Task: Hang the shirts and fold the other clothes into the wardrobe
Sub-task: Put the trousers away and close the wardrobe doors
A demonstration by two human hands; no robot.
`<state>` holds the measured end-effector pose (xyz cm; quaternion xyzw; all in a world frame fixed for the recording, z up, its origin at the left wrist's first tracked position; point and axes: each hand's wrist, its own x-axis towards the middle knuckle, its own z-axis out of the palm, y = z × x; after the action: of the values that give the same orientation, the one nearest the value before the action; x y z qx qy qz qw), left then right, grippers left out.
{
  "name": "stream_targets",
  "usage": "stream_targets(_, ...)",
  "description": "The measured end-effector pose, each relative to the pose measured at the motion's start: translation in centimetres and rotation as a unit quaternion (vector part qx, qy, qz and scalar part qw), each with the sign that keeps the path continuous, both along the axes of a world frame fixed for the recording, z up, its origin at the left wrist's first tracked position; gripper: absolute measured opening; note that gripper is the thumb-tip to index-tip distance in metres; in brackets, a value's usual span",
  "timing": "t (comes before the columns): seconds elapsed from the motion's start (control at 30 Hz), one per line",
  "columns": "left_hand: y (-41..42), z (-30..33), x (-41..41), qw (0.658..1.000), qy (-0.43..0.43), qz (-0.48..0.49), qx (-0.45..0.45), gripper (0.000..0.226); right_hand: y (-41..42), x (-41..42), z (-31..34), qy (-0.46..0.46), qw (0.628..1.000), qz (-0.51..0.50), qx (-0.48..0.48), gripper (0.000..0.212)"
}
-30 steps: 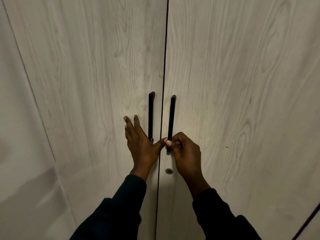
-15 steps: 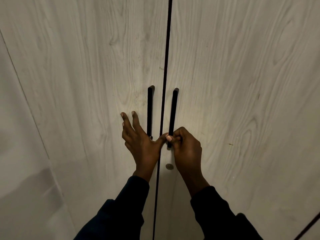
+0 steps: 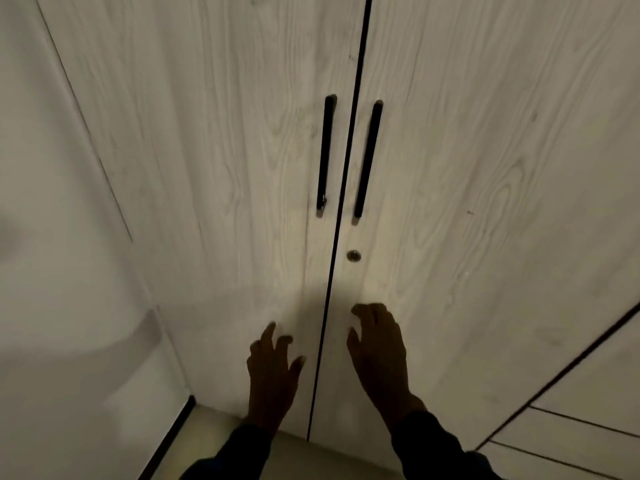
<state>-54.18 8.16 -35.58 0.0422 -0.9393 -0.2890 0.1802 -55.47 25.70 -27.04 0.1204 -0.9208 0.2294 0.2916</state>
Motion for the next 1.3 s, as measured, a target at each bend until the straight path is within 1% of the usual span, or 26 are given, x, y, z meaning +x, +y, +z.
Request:
stream_targets(0.03,0.0,-2.0,1.8,0.999,-0.042,-0.016,-0.008,0.042,0.6,1.4,-1.7,-0.024,0.999,0.009,0.028,0.041)
stream_targets(0.07,0.1,-4.1,4.2,0.996,-0.089,-0.023,-0.021,0.040,1.3,3.3,-3.3,-0.061,0.997,0.015,0.050,0.042)
stream_targets(0.13,0.2,-7.2,8.6,0.987,-0.149,-0.026,-0.057,0.048,2.6,6.7,-5.9,-0.125,0.988,0.020,0.089,0.045)
stream_targets(0.2,0.0,-9.6,12.4,0.978,-0.197,-0.023,-0.060,0.058,4.0,9.4,-8.2,-0.166,0.976,0.033,0.136,0.050)
stream_targets(0.3,-0.6,-12.2,18.6,0.972,-0.220,0.023,-0.082,0.059,4.8,13.0,-10.3,-0.197,0.954,0.071,0.212,0.058)
stream_targets(0.33,-0.8,-12.6,20.6,0.968,-0.237,0.043,-0.075,0.058,4.6,14.1,-10.6,-0.204,0.946,0.080,0.239,0.059)
stream_targets(0.37,-1.1,-13.1,22.4,0.962,-0.258,0.063,-0.062,0.056,4.4,15.1,-11.1,-0.224,0.930,0.104,0.271,0.058)
stream_targets(0.4,-1.6,-13.5,25.0,0.957,-0.269,0.099,-0.049,0.056,3.7,16.3,-11.2,-0.228,0.918,0.150,0.289,0.055)
stream_targets(0.47,-2.4,-12.9,29.9,0.946,-0.287,0.149,-0.040,0.053,2.2,18.5,-12.6,-0.208,0.896,0.230,0.317,0.049)
stream_targets(0.5,-2.5,-12.5,32.5,0.936,-0.307,0.172,-0.018,0.050,1.4,19.8,-13.6,-0.204,0.893,0.257,0.308,0.050)
stream_targets(0.53,-2.6,-12.0,35.0,0.922,-0.332,0.201,0.009,0.048,0.5,21.1,-14.4,-0.202,0.882,0.289,0.311,0.055)
stream_targets(0.57,-3.0,-11.4,38.0,0.907,-0.343,0.244,0.009,0.049,-1.2,22.9,-14.7,-0.214,0.861,0.332,0.320,0.059)
stream_targets(0.6,-3.5,-10.9,40.3,0.900,-0.328,0.287,0.010,0.051,-2.7,24.3,-14.7,-0.213,0.850,0.359,0.322,0.061)
stream_targets(0.63,-4.3,-10.4,43.0,0.887,-0.324,0.330,0.017,0.051,-5.1,25.8,-14.4,-0.190,0.841,0.391,0.322,0.062)
stream_targets(0.7,-5.4,-9.5,47.1,0.866,-0.315,0.387,0.010,0.050,-8.4,28.7,-14.1,-0.166,0.820,0.443,0.323,0.066)
stream_targets(0.83,-7.3,-8.3,55.4,0.810,-0.315,0.493,0.030,0.049,-15.0,35.3,-14.3,-0.145,0.748,0.554,0.336,0.070)
stream_targets(0.9,-7.7,-7.9,58.5,0.794,-0.315,0.518,0.040,0.050,-17.6,38.3,-14.7,-0.143,0.718,0.587,0.345,0.070)
stream_targets(0.97,-7.9,-7.8,61.2,0.786,-0.311,0.532,0.048,0.053,-19.4,40.9,-15.6,-0.126,0.697,0.613,0.351,0.069)
stream_targets(1.07,-8.4,-8.1,64.0,0.775,-0.294,0.558,0.047,0.053,-21.5,44.1,-15.7,-0.110,0.674,0.633,0.365,0.068)
stream_targets(1.17,-9.0,-8.3,66.0,0.759,-0.299,0.576,0.061,0.051,-23.4,46.8,-15.3,-0.103,0.643,0.652,0.389,0.069)
stream_targets(1.23,-9.5,-8.7,66.9,0.752,-0.304,0.581,0.068,0.051,-24.8,48.2,-15.0,-0.103,0.620,0.667,0.400,0.077)
stream_targets(1.3,-10.1,-9.1,67.6,0.741,-0.314,0.590,0.070,0.054,-26.6,49.3,-14.9,-0.086,0.603,0.680,0.408,0.090)
